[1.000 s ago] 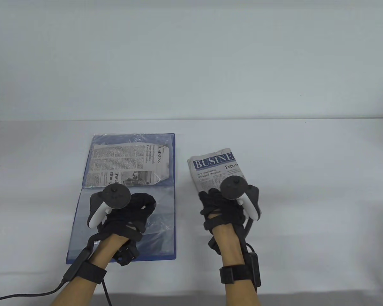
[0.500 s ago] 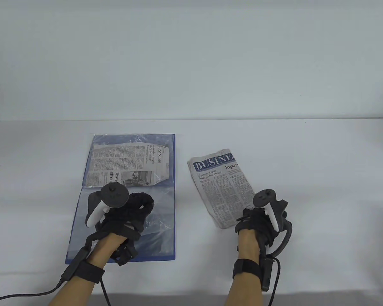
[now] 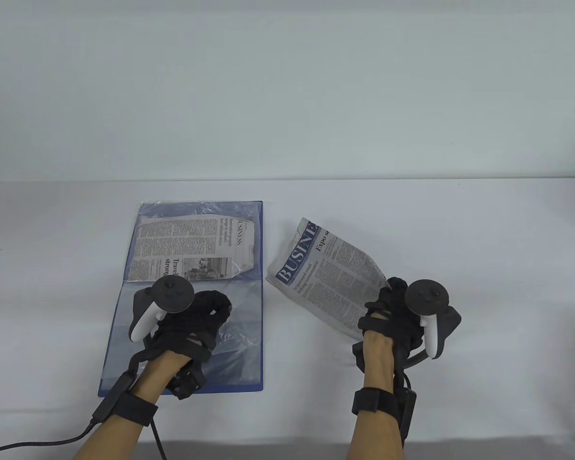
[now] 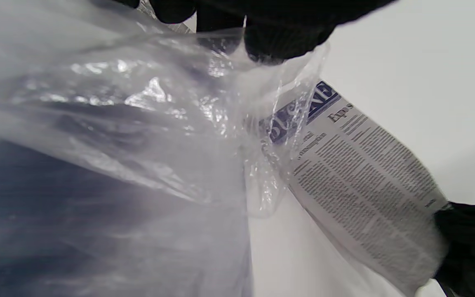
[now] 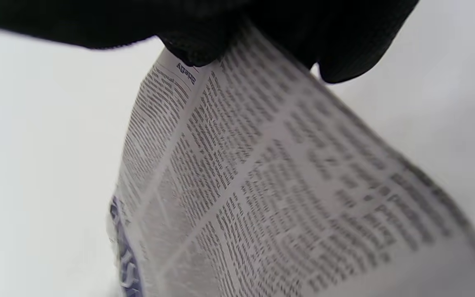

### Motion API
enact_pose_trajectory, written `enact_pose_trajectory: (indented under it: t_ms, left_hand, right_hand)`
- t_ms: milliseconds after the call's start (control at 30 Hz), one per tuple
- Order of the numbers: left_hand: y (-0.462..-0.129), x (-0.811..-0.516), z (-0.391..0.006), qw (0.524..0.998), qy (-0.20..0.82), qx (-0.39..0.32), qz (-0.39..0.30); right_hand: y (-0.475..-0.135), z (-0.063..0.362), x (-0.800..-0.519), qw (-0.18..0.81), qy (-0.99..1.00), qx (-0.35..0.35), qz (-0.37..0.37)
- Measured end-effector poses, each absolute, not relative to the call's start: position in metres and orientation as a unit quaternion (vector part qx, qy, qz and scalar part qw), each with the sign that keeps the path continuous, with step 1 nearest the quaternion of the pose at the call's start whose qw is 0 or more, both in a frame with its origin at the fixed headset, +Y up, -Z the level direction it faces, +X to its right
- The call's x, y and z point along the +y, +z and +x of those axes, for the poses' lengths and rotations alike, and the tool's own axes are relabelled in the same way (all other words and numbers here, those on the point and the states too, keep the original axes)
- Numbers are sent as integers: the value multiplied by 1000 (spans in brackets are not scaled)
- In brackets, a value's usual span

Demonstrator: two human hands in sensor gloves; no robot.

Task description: Insert newspapers into folder

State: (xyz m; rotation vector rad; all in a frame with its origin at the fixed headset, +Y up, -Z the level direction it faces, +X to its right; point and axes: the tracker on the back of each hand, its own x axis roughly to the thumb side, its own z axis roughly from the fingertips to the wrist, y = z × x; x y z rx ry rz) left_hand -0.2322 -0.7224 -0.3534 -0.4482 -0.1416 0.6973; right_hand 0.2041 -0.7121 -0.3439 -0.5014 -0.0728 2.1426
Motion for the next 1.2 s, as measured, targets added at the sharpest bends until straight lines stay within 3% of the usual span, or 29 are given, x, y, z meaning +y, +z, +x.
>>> enact_pose_trajectory:
  t_ms: [300,667,867,1200]
  left_hand:
    - [-353,-722,-233,914,340,-65,-213]
    - [-353,-723,-233,919,330,-68,-204]
    - [-352,-724,-231,921,324,-73,-203]
    - [-352,-731,-224,920,302,-86,-233]
  right_hand:
    - [-326,227,-683,533,829,22,-166]
    - [-340,186,-703,517,824,160,-171]
    - [-338,192,-715,501,809,237,-195]
    - [-346,190,-732,556,783,221,-170]
